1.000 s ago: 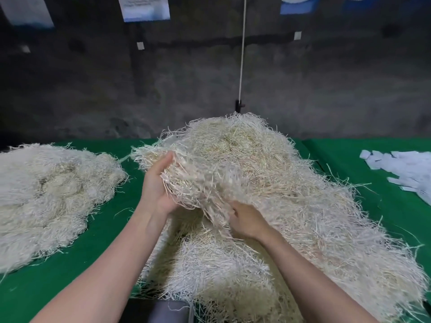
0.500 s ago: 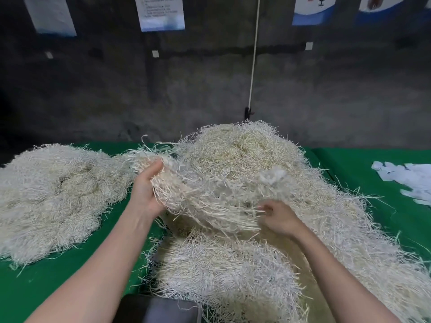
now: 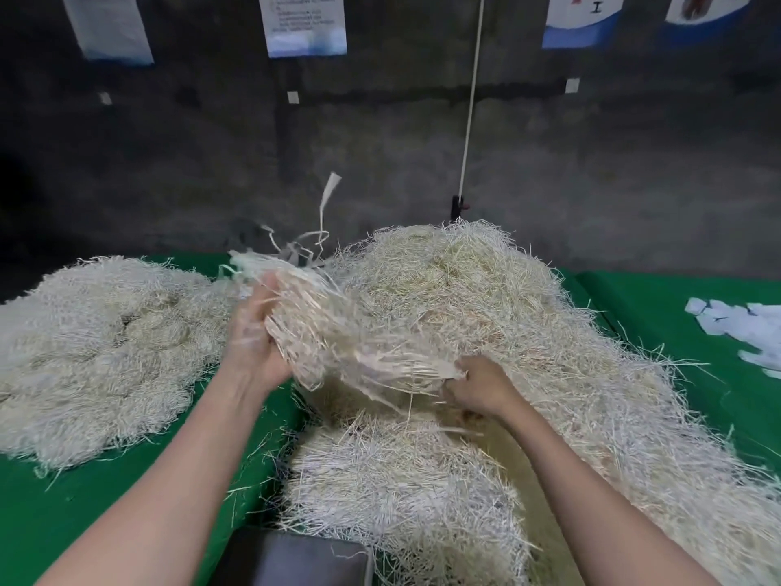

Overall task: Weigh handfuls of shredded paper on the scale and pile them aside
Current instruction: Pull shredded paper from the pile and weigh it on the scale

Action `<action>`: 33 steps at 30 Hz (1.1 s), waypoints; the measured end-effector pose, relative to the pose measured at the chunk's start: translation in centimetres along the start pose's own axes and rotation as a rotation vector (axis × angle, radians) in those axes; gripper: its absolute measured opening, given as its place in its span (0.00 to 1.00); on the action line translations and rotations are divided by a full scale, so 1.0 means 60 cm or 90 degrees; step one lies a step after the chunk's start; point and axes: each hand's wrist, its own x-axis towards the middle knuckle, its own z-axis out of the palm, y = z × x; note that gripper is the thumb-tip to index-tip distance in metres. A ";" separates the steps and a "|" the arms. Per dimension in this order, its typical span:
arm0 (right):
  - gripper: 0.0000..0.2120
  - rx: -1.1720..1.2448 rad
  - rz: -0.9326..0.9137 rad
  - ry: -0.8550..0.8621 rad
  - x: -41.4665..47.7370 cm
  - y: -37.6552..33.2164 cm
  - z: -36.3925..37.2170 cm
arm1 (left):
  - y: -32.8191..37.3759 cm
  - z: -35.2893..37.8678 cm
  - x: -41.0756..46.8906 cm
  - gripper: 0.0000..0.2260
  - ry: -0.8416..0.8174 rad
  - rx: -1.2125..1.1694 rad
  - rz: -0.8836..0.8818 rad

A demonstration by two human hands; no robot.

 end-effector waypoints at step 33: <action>0.12 -0.024 -0.167 -0.069 -0.016 -0.052 0.009 | -0.060 0.103 -0.001 0.14 -0.055 0.103 -0.086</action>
